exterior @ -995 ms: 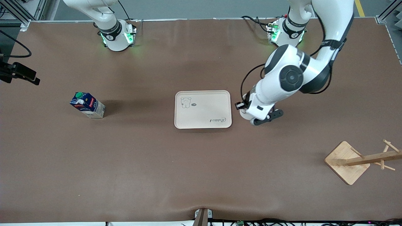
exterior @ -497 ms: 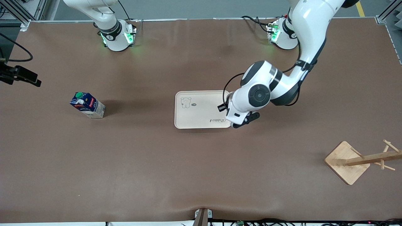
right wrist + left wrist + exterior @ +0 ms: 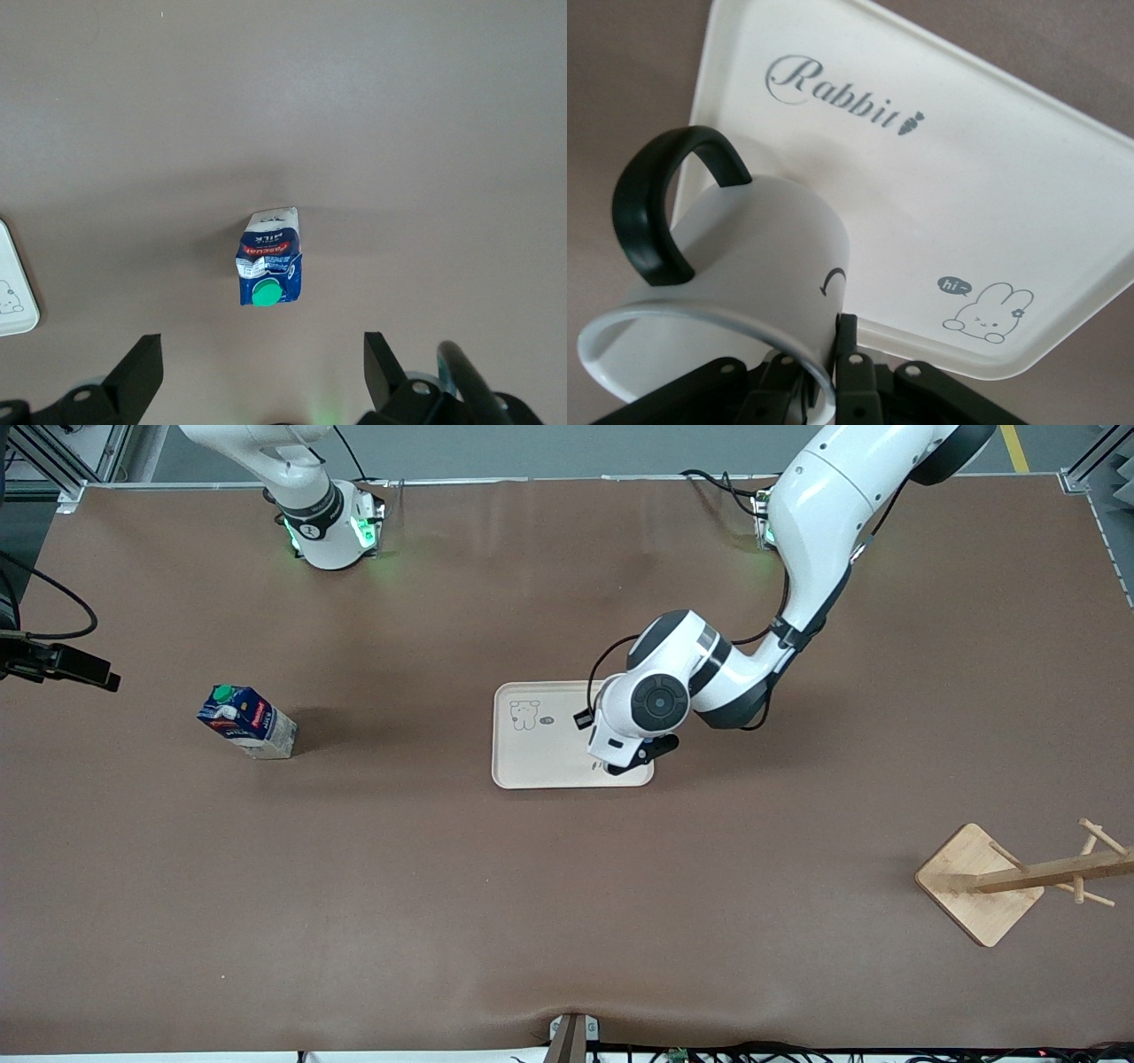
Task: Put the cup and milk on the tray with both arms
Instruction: 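Lower the mug onto the tray while the right gripper reaches the milk, then release the mug with the left gripper while the right gripper grasps milk, then carry the milk carton with the right gripper over the tray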
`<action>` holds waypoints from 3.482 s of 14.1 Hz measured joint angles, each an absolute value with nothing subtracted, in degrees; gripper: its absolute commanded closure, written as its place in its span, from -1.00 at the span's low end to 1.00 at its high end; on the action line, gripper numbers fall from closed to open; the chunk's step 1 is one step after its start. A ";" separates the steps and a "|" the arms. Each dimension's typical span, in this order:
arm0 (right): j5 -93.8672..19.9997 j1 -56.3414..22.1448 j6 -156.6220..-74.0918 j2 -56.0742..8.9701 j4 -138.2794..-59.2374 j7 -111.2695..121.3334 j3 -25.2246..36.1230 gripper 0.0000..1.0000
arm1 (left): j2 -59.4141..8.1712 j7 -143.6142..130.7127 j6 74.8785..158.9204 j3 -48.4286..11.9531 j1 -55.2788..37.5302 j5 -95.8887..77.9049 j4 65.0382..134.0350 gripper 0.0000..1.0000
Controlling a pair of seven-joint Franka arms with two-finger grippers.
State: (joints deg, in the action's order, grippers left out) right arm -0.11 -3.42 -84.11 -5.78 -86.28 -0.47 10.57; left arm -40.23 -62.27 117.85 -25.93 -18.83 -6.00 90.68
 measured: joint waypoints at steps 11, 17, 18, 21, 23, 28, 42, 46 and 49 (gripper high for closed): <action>-3.16 -2.07 -86.00 -4.44 -94.84 -0.81 10.67 -1.00 | -43.31 -62.20 119.69 -25.22 -18.95 -5.98 90.44 -0.41; -4.15 -1.98 -101.86 2.58 -115.46 -0.81 10.31 -1.00 | -43.70 -62.24 119.83 -24.47 -18.85 -5.98 89.76 -1.00; -4.16 -1.97 -104.92 2.92 -118.57 -0.81 10.32 -1.00 | -43.67 -62.25 119.83 -24.47 -18.83 -5.98 89.36 -1.00; -4.18 -2.12 -114.02 2.95 -126.12 -0.81 10.09 -1.00 | -42.99 -62.53 119.82 -24.46 -18.54 -5.98 88.10 -1.00; -4.18 -2.24 -118.26 2.94 -128.76 -0.81 10.02 -1.00 | -41.16 -63.71 119.56 -24.38 -18.18 -5.98 87.61 -1.00; -4.13 -2.24 -129.33 1.19 -134.34 -0.30 10.02 -0.32 | -30.85 -64.27 112.50 -17.97 -17.43 -5.36 86.58 -1.00; -6.09 -13.91 -85.16 -1.55 -99.39 -8.56 9.39 1.00 | -16.14 -46.63 100.31 -0.49 -14.79 5.13 82.47 -1.00; -9.36 -31.34 -90.04 -8.40 -94.46 -30.75 8.71 1.00 | -12.90 -38.75 97.75 -0.48 -10.42 5.13 82.41 -1.00; -9.81 -41.28 -96.62 -16.70 -91.50 -43.06 8.62 1.00 | -10.60 -31.90 96.56 -0.44 -7.75 5.13 82.26 -1.00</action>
